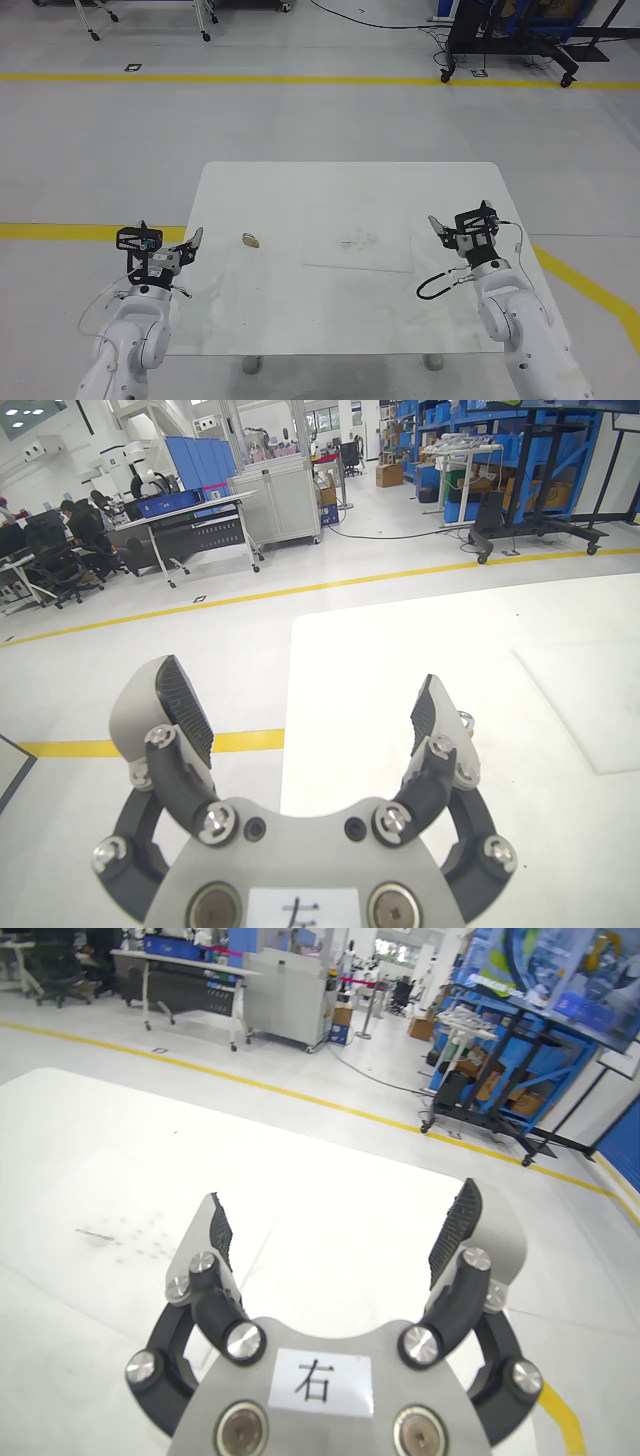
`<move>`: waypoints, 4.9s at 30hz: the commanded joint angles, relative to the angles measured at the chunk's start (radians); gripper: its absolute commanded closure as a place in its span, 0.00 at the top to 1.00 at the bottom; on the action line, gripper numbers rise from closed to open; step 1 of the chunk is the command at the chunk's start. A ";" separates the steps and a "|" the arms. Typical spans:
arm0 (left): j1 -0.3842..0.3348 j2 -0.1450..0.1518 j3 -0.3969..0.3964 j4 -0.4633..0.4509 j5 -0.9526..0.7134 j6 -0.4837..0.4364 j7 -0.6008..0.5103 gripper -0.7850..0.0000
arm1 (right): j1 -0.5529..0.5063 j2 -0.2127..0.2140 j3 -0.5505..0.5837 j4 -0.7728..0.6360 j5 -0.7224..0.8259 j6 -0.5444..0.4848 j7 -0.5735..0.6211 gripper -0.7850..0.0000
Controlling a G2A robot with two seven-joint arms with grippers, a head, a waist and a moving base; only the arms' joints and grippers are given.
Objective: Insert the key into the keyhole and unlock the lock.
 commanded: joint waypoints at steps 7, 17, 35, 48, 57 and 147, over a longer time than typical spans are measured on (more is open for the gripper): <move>0.000 0.000 0.000 0.000 0.000 0.000 0.000 1.00 | 0.063 -0.003 -0.063 0.027 -0.030 -0.044 0.070 1.00; 0.000 0.000 0.000 0.000 0.000 0.000 0.000 1.00 | 0.331 -0.012 -0.277 0.278 -0.141 -0.468 0.161 1.00; 0.000 0.000 0.000 0.000 0.000 0.000 0.000 1.00 | 0.721 -0.082 -0.582 0.751 -0.231 -0.766 -0.042 0.71; 0.000 0.000 0.000 0.000 0.000 0.000 0.000 1.00 | 0.817 -0.134 -0.698 0.878 -0.250 -0.737 -0.067 0.00; 0.000 0.000 0.000 0.000 0.000 0.000 0.000 1.00 | 0.811 -0.125 -0.701 0.851 -0.298 -0.719 -0.134 0.00; -0.629 -0.058 0.506 0.676 -1.518 -0.862 -0.705 0.38 | 0.709 -0.261 -0.792 0.984 1.376 -0.922 -0.128 0.00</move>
